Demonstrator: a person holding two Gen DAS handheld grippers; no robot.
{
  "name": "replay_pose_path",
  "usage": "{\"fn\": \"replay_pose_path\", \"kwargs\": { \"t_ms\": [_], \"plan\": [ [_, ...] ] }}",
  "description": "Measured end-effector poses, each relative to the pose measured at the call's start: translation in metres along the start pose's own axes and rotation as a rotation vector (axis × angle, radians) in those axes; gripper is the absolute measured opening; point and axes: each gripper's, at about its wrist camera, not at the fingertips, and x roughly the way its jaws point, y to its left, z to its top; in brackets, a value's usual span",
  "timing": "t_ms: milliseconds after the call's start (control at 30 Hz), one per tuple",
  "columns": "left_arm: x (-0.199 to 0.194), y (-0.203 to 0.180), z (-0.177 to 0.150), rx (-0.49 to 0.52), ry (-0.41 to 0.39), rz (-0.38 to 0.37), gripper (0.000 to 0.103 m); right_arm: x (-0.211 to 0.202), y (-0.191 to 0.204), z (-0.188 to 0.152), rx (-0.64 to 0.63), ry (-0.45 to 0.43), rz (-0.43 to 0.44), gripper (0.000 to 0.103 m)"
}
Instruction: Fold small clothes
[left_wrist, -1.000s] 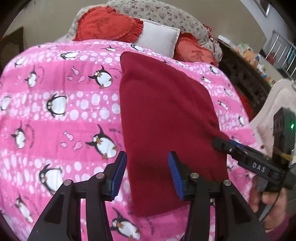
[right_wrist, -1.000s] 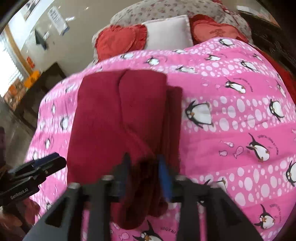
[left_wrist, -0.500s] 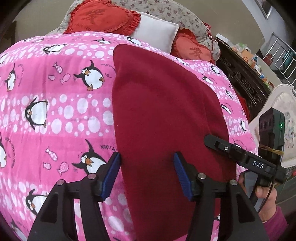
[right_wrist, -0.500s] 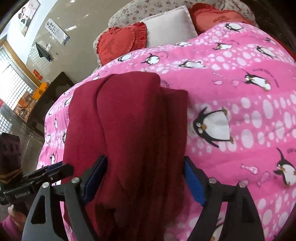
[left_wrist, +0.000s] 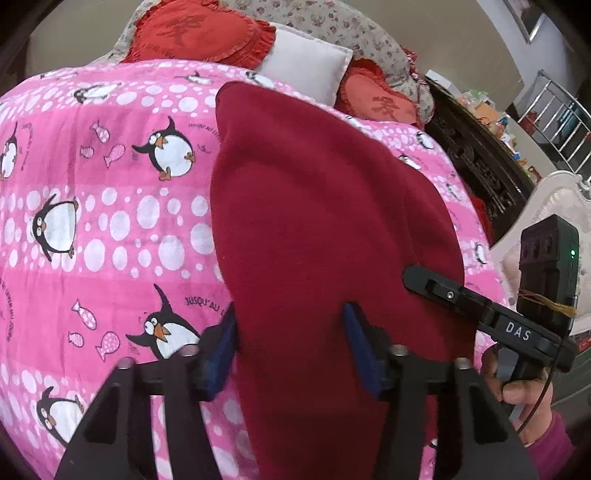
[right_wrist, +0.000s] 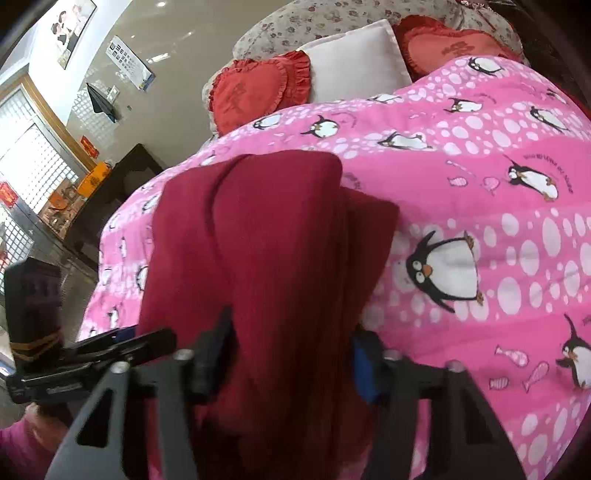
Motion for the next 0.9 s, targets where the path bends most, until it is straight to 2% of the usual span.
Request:
{"fn": "replay_pose_path", "kwargs": {
  "t_ms": [100,200,300,367,433,500,567,633,667,733,833,900],
  "plan": [
    [-0.024,-0.004,-0.003,0.007,0.0,-0.029,0.017,-0.013,0.007,0.001,0.034,0.014,0.033,0.044],
    [-0.054,-0.006,-0.009,0.003,0.015,-0.049,0.016,-0.034,0.028,-0.002,0.038,0.028,0.06,0.044],
    [-0.088,-0.006,-0.025,0.01,0.06,-0.018,0.016,-0.058,0.055,-0.01,0.014,0.067,0.083,0.044],
    [-0.106,-0.001,-0.04,-0.023,0.119,0.005,0.017,-0.065,0.07,-0.021,0.023,0.114,0.096,0.044],
    [-0.113,0.006,-0.056,-0.04,0.154,0.048,0.017,-0.063,0.083,-0.041,0.04,0.168,0.099,0.045],
    [-0.111,0.015,-0.074,-0.049,0.17,0.097,0.018,-0.055,0.089,-0.058,0.043,0.192,0.107,0.051],
    [-0.101,0.024,-0.091,-0.057,0.185,0.138,0.02,-0.037,0.089,-0.08,0.028,0.23,0.047,0.055],
    [-0.099,0.03,-0.103,-0.073,0.143,0.153,0.023,-0.028,0.088,-0.093,-0.029,0.23,-0.067,0.061],
    [-0.103,0.031,-0.106,-0.084,0.121,0.149,0.023,-0.033,0.087,-0.095,-0.033,0.206,-0.08,0.064],
    [-0.113,0.029,-0.107,-0.088,0.091,0.175,0.023,-0.055,0.091,-0.096,-0.028,0.158,-0.089,0.064],
    [-0.13,0.021,-0.107,-0.039,0.017,0.25,0.024,-0.095,0.108,-0.098,-0.088,0.069,-0.084,0.062],
    [-0.137,0.015,-0.109,-0.021,-0.019,0.301,0.024,-0.111,0.123,-0.099,-0.152,0.053,-0.033,0.049]
  ]
}}
